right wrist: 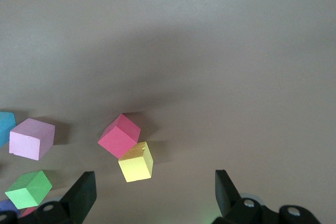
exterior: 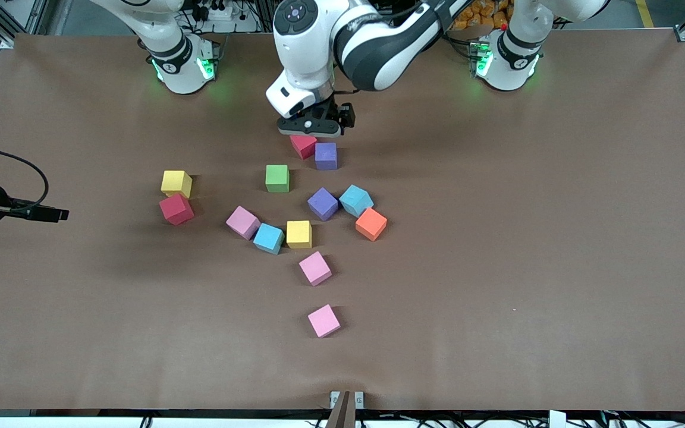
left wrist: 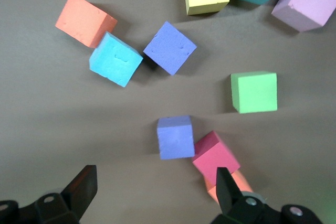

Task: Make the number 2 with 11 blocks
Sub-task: 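Lower the left gripper onto the orange cube beside the purple cube, then close the left gripper on the orange cube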

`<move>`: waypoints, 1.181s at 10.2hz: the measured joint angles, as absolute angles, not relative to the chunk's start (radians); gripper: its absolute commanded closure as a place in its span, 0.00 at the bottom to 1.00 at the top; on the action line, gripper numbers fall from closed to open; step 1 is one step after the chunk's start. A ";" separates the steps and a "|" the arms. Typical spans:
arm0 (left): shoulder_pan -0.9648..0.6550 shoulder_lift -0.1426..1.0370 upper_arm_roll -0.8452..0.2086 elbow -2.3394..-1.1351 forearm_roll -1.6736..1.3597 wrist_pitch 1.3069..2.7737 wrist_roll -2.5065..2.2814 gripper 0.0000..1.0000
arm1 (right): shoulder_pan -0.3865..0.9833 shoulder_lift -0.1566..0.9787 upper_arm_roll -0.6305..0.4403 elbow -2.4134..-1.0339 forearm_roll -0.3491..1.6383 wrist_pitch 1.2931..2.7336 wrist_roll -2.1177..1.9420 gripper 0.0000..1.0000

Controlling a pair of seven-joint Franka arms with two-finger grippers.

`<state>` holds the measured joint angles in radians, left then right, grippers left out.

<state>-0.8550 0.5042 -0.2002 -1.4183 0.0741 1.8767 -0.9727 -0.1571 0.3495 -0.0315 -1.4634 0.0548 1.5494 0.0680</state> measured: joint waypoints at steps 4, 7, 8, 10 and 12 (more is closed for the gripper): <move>-0.852 0.521 -0.198 -1.411 0.075 1.902 -1.002 0.00 | -0.157 0.350 -0.031 -1.470 0.055 1.549 0.067 0.00; -0.798 0.513 -0.191 -1.403 0.078 1.900 -1.002 0.00 | -0.157 0.350 -0.031 -1.472 0.055 1.554 0.067 0.00; -0.795 0.514 -0.192 -1.404 0.078 1.899 -1.002 0.00 | -0.157 0.350 -0.031 -1.473 0.055 1.570 0.067 0.00; -0.832 0.537 -0.200 -1.415 0.078 1.900 -1.084 0.00 | -0.157 0.354 -0.031 -1.478 0.055 1.623 0.067 0.00; -0.914 0.577 -0.205 -1.417 0.078 1.925 -1.240 0.00 | -0.157 0.367 -0.029 -1.479 0.055 1.674 0.066 0.00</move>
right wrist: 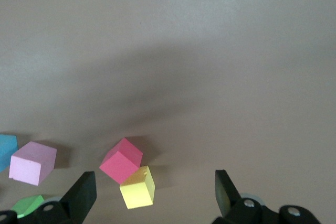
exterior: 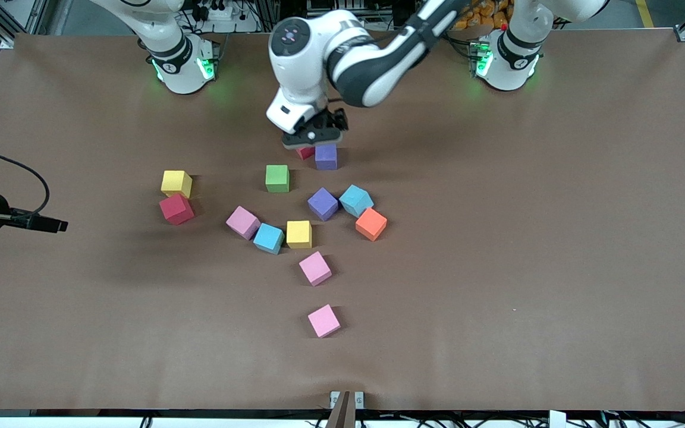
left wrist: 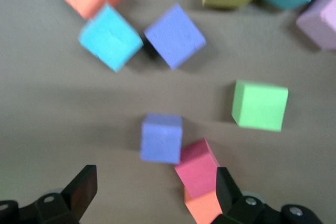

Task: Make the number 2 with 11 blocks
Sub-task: 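Close the left gripper on the orange cube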

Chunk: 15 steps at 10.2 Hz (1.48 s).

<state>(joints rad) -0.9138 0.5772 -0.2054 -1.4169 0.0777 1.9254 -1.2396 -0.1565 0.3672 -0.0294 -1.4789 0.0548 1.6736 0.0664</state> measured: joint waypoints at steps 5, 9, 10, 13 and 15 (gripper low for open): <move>-1.076 0.713 -0.204 -1.433 0.078 2.150 -1.582 0.00 | -0.151 0.396 -0.027 -1.479 0.055 1.705 0.046 0.00; -1.105 0.748 -0.204 -1.477 0.078 2.186 -1.706 0.00 | -0.150 0.407 -0.027 -1.480 0.055 1.702 -0.042 0.00; -1.105 0.751 -0.204 -1.497 0.078 2.212 -1.731 0.00 | -0.150 0.407 -0.027 -1.480 0.055 1.701 -0.052 0.00; -1.105 0.756 -0.203 -1.544 0.078 2.253 -1.764 0.04 | -0.136 0.408 -0.024 -1.480 0.055 1.683 -0.110 0.00; -1.106 0.763 -0.203 -1.550 0.078 2.258 -1.779 0.25 | -0.125 0.408 -0.021 -1.480 0.080 1.683 -0.127 0.00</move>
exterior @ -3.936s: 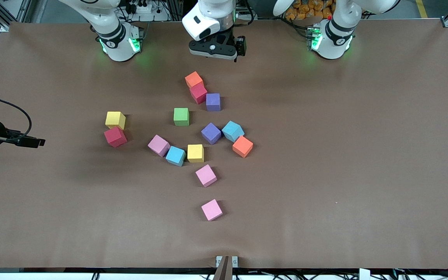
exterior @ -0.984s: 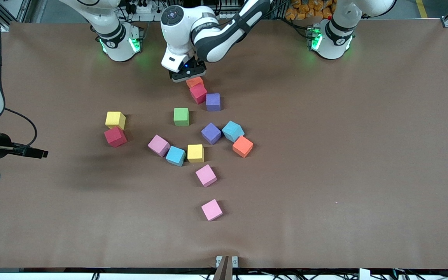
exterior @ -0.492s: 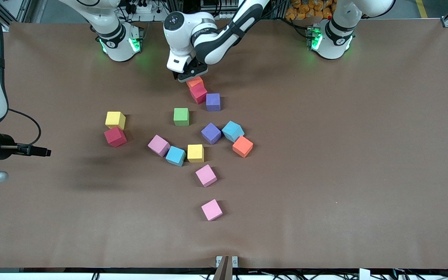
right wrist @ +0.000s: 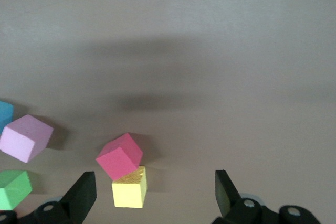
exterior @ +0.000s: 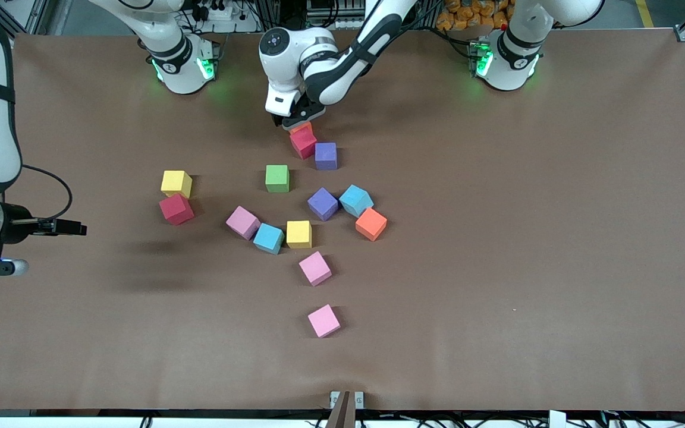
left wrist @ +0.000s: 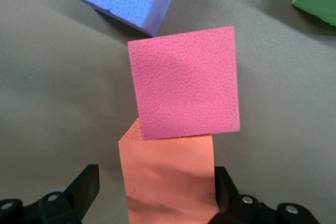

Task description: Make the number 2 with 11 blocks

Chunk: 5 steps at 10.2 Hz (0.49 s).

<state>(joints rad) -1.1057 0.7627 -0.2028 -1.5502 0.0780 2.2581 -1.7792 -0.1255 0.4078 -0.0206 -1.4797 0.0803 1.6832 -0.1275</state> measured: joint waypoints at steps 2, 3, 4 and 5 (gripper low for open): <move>-1.106 0.769 -0.203 -1.551 0.078 2.262 -1.794 0.49 | -0.121 0.414 -0.020 -1.481 0.116 1.681 -0.132 0.00; -1.106 0.773 -0.203 -1.551 0.078 2.263 -1.796 0.54 | -0.115 0.422 -0.020 -1.482 0.118 1.681 -0.133 0.00; -1.106 0.774 -0.203 -1.551 0.078 2.267 -1.813 0.55 | -0.108 0.434 -0.019 -1.484 0.119 1.681 -0.133 0.00; -1.106 0.775 -0.203 -1.548 0.078 2.270 -1.856 0.55 | -0.103 0.446 -0.019 -1.484 0.119 1.681 -0.133 0.00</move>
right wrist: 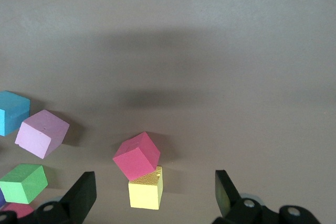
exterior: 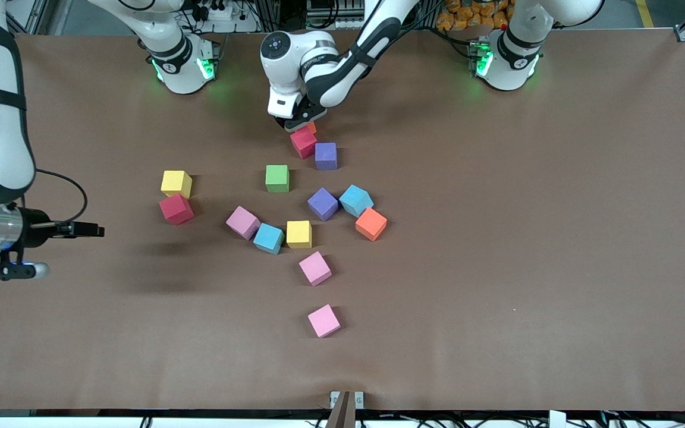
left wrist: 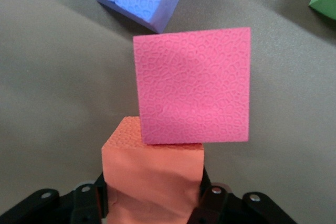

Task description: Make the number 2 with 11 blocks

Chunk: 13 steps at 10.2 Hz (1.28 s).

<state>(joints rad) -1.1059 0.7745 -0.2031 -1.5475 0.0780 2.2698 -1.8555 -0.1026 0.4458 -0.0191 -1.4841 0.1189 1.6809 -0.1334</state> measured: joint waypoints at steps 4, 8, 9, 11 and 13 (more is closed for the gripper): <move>-1.106 0.774 -0.204 -1.496 0.077 2.279 -2.213 0.65 | -0.105 0.465 -0.021 -1.516 0.125 1.670 -0.212 0.00; -1.135 0.774 -0.207 -1.442 0.076 2.303 -2.611 0.65 | -0.079 0.469 -0.019 -1.527 0.137 1.697 -0.226 0.00; -1.148 0.776 -0.207 -1.434 0.076 2.337 -2.684 0.65 | -0.072 0.470 -0.019 -1.529 0.138 1.698 -0.226 0.00; -1.168 0.811 -0.195 -1.393 0.075 2.399 -2.748 0.65 | -0.060 0.472 -0.019 -1.547 0.138 1.722 -0.226 0.00; -1.202 0.871 -0.160 -1.334 0.068 2.417 -2.758 0.65 | -0.057 0.474 -0.019 -1.562 0.139 1.744 -0.226 0.00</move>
